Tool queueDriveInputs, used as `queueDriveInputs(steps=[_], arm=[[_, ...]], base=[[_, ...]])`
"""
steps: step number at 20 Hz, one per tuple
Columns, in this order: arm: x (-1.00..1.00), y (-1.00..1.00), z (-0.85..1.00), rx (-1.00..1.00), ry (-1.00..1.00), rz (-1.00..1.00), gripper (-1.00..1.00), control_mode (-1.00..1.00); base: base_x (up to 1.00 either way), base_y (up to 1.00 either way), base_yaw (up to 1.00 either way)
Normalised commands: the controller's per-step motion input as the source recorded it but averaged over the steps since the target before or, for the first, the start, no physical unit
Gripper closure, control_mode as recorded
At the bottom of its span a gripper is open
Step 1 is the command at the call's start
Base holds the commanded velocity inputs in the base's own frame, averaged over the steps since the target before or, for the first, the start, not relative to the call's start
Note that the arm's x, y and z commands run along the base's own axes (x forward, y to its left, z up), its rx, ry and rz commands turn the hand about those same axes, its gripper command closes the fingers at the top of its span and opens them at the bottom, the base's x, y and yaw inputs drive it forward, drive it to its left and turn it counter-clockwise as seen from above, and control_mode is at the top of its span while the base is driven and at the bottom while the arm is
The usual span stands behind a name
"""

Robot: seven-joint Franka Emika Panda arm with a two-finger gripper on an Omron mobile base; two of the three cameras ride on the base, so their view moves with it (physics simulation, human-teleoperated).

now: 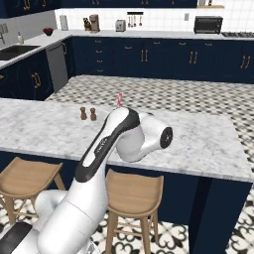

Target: Take a straw from the drawer in front and place it inside the glass cup on the dining counter.

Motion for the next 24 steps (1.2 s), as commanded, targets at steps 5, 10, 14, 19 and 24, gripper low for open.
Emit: queueDriveInputs(steps=[5, 10, 14, 19, 24], arm=[[0.30, 0.11, -0.36, 0.00, -0.14, 0.21, 1.00, -1.00], [0.70, 0.09, -0.23, -0.04, -0.11, 0.09, 1.00, -1.00], [0.50, 0.00, -0.21, -0.12, -0.11, 0.00, 1.00, -1.00], [0.36, 0.00, -0.25, -0.10, -0.06, 0.00, 1.00, -1.00], [0.15, 0.00, -0.11, -0.01, 0.03, 0.00, 1.00, -1.00]], base=[[0.00, 0.00, 0.00], [0.00, 0.00, 0.00], [0.00, 0.00, 0.00], [0.00, 0.00, 0.00], [0.00, 0.00, 0.00]])
